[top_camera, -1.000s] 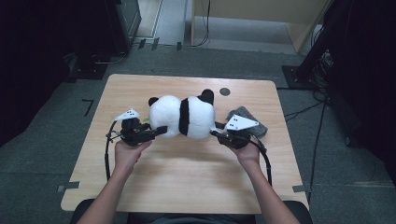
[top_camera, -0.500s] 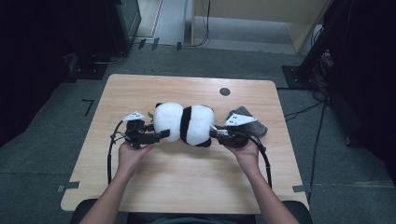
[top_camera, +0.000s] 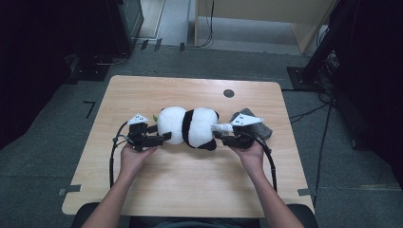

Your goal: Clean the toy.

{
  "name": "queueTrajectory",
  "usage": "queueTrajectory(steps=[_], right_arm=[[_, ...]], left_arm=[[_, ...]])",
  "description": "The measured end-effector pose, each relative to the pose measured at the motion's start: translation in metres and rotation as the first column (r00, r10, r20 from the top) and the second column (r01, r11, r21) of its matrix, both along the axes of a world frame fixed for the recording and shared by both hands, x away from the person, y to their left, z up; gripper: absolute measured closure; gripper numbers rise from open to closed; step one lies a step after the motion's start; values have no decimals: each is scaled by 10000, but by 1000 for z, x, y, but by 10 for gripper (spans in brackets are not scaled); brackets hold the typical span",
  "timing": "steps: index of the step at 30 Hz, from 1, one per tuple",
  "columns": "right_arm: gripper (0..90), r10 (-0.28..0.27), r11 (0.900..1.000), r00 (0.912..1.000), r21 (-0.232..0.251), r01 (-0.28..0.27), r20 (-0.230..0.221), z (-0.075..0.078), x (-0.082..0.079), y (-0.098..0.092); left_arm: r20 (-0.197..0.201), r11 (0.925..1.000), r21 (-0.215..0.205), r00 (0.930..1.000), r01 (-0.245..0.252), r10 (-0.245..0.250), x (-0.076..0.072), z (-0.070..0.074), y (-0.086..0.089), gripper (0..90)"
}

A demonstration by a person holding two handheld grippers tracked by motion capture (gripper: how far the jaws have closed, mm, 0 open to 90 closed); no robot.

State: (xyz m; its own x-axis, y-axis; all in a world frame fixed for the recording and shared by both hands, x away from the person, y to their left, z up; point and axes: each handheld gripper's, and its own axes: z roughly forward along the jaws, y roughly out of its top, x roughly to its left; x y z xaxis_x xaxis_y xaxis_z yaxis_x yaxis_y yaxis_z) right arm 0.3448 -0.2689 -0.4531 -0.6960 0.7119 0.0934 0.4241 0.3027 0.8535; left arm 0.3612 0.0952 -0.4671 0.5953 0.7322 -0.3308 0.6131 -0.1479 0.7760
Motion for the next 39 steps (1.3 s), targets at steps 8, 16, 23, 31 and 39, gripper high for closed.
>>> queueTrajectory(steps=[8,16,23,31,39], right_arm=[[514,-545,9985,9982,118,543,231,1,0,-14],[488,-1143,9934,9927,77,1141,392,1,-1,-29],[485,-1738,9847,9840,203,1731,397,0,-1,-46],[484,-2486,9685,9676,-7,2489,440,-6,3,-65],[477,-2975,9532,9521,-338,3003,707,-15,14,-78]], left_arm=[[236,10000,-60,9997,79,-78,1,3,-1,213],[261,9998,102,9995,152,-154,5,4,-3,185],[412,9990,378,9988,241,-257,8,3,-6,181],[389,9996,157,9990,233,-239,12,5,-3,182],[338,9998,-119,9993,140,-136,17,4,4,185]])
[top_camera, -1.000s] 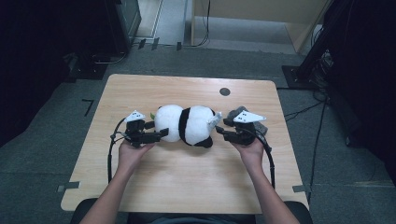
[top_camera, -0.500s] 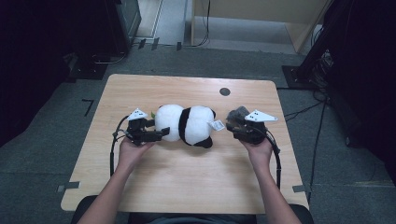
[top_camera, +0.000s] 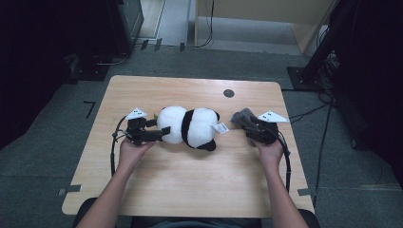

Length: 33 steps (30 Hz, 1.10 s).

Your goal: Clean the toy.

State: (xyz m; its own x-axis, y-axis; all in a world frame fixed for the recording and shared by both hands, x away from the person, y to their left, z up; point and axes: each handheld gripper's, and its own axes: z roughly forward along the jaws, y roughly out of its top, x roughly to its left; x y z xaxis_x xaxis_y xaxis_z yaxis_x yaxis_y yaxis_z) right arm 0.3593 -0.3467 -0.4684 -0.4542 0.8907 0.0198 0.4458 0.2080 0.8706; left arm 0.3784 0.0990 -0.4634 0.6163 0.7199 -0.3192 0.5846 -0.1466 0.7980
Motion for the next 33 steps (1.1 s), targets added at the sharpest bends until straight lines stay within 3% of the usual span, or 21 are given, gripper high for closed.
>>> queueTrajectory(steps=[8,13,23,26,30,33], right_arm=[[480,-301,9991,9990,304,311,-317,-13,15,-13],[498,-487,9985,9972,233,500,-563,-21,20,-17],[534,-648,9976,9939,191,667,-893,-33,24,-16],[564,-664,9978,9930,-14,666,-976,-37,25,-13],[685,-887,9958,9904,-304,859,-1060,-42,25,-8],[734,-960,9954,9881,-146,949,-1204,-44,26,-8]], left_arm=[[126,9997,106,9997,200,-201,4,-2,0,179],[136,9996,128,9996,243,-245,5,-3,0,173],[172,9992,-181,9992,361,-358,8,-10,0,149],[348,9990,-199,9986,408,-401,8,-11,-1,147],[547,9989,-53,9974,469,-466,7,-12,-2,146],[609,9984,75,9966,557,-561,6,-11,-2,147]])
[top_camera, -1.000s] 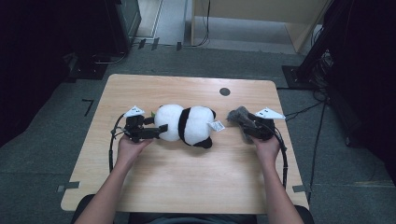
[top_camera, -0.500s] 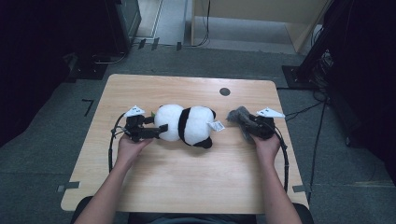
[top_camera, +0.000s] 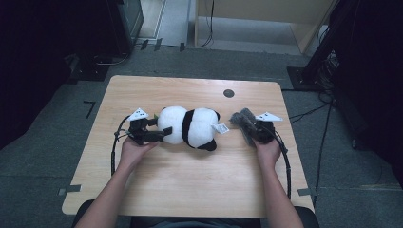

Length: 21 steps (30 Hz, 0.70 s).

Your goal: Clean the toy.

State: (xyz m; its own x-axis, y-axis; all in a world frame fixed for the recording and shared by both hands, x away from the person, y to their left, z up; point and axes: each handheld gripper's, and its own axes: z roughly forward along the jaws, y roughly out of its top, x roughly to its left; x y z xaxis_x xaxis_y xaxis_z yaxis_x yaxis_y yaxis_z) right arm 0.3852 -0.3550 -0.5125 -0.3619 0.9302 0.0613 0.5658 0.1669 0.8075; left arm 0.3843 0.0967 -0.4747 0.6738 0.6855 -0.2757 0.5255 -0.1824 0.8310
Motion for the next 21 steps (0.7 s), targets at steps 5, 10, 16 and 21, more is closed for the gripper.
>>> queueTrajectory(steps=[5,10,16,21], right_arm=[[780,-278,9983,9994,514,289,-225,4,-1,-2],[783,-142,9979,9997,637,155,-202,12,-4,4],[783,24,9970,9995,774,-1,-308,21,-6,10],[782,258,9940,9992,1072,-224,-298,30,-8,14]], left_arm=[[329,9993,371,9994,76,-88,-5,5,-3,149],[124,9989,395,9996,241,-246,-6,3,-6,124],[-25,9968,717,9994,342,-341,-4,-5,-14,51],[232,9906,1358,9995,163,-196,-6,-6,-26,11]])
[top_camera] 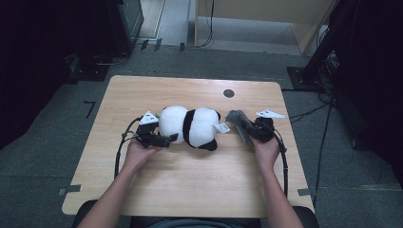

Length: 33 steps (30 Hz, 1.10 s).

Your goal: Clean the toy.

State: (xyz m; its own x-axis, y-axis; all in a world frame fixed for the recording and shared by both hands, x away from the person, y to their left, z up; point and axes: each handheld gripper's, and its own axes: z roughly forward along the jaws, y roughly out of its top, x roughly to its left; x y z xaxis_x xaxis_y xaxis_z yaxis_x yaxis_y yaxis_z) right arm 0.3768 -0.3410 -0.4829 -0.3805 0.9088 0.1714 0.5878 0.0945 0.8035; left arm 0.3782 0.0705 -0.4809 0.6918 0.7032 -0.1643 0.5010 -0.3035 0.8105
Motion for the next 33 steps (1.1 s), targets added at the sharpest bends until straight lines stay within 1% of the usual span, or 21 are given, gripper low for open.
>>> queueTrajectory(steps=[1,2,3,6,7,11,14,15,16,17,18,19,23,24,25,26,29,33], right_arm=[[781,80,9999,10000,-75,-80,4,2,0,1],[781,138,9999,9999,-99,-138,-13,5,0,2],[781,237,9997,9997,32,-237,9,9,0,3],[781,276,9996,9996,99,-277,93,13,-1,3],[781,357,9993,9994,108,-357,-4,18,-1,3],[781,447,9990,9990,96,-447,43,26,0,4],[775,563,9984,9981,62,-564,233,34,0,5],[776,723,9973,9970,-135,-720,275,39,1,9],[776,723,9973,9970,-135,-720,275,39,1,9],[777,744,9970,9967,-245,-737,325,42,2,11],[778,831,9964,9954,-204,-822,477,49,3,14],[778,831,9964,9954,-204,-822,477,49,3,14],[777,1041,9945,9933,-200,-1032,510,61,7,21],[777,1106,9938,9924,-164,-1099,545,64,7,23],[777,1248,9922,9904,-116,-1243,594,71,8,28],[777,1248,9922,9904,-116,-1243,594,71,8,28],[777,1406,9901,9881,-58,-1405,630,79,11,34],[777,1625,9867,9841,-138,-1619,713,87,15,44]], left_arm=[[-28,10000,12,10000,-60,60,0,0,-1,13],[-95,9999,-73,9999,-76,76,0,0,0,25],[-122,9999,-152,9999,-62,60,0,-1,1,67],[-84,9995,-300,9999,-64,61,0,-2,2,88],[-27,9995,-319,10000,-34,33,0,-3,3,123],[31,9990,-443,10000,-39,41,-1,-3,4,144],[68,9989,-470,10000,-42,45,-2,-3,4,190],[85,9987,-506,9999,-63,68,-2,-3,4,215],[76,9987,-504,9999,-91,95,-3,-3,4,215],[66,9987,-504,9999,-97,100,-3,-3,5,226],[57,9988,-480,9999,-112,115,-4,-2,5,242],[57,9988,-480,9999,-112,115,-4,-2,5,248],[-11,9987,-481,9998,-178,178,-5,-1,5,265],[-4,9988,-451,9998,-200,201,-5,0,4,271],[-23,9987,-445,9997,-229,228,-6,0,4,284],[-24,9988,-432,9997,-242,241,-6,1,4,284],[-1,9982,-478,9993,-361,362,-9,2,3,294],[28,9979,-466,9989,-459,460,-13,3,2,312]])
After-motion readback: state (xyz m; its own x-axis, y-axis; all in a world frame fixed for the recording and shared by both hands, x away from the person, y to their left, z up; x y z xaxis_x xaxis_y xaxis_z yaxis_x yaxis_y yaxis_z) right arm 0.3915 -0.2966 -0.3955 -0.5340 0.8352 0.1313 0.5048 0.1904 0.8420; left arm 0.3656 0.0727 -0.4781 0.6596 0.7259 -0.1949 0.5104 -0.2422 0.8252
